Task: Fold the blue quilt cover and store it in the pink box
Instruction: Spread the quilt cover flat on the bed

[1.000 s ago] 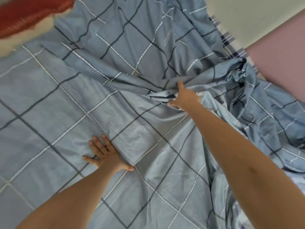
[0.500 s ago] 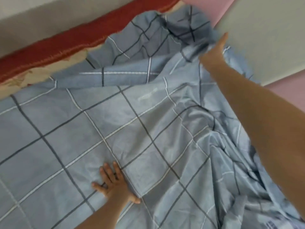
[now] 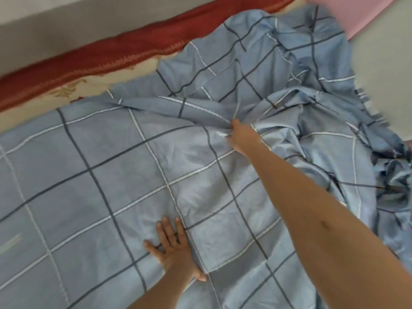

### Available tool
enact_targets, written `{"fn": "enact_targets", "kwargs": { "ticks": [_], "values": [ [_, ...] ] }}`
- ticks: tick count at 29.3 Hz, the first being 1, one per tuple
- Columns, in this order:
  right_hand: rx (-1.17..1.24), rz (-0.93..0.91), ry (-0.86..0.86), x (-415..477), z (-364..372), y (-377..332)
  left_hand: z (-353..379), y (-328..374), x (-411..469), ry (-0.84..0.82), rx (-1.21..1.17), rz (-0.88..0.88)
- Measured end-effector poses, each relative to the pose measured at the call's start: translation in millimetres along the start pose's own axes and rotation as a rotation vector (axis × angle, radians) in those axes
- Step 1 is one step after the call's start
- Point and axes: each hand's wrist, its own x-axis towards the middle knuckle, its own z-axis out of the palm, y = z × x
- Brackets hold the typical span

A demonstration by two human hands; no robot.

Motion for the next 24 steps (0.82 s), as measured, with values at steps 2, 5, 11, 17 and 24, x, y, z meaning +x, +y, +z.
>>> {"fn": "enact_targets", "kwargs": {
  "ticks": [2,5,11,17,24],
  "values": [
    [0.172,0.046,0.111,15,-10,-19,-1,-3,4,0.003,0.003,0.014],
    [0.457,0.018,0.230,33,-28,-42,-3,-4,5,0.008,-0.001,0.022],
    [0.612,-0.048,0.128,16,-7,-22,-2,-7,2,0.045,-0.017,0.042],
    [0.315,-0.266,0.574,-159,112,14,-4,-7,1,0.056,-0.027,0.051],
    [-0.273,-0.247,0.201,-343,244,142,-1,-2,3,0.095,-0.052,0.046]
  ]
}}
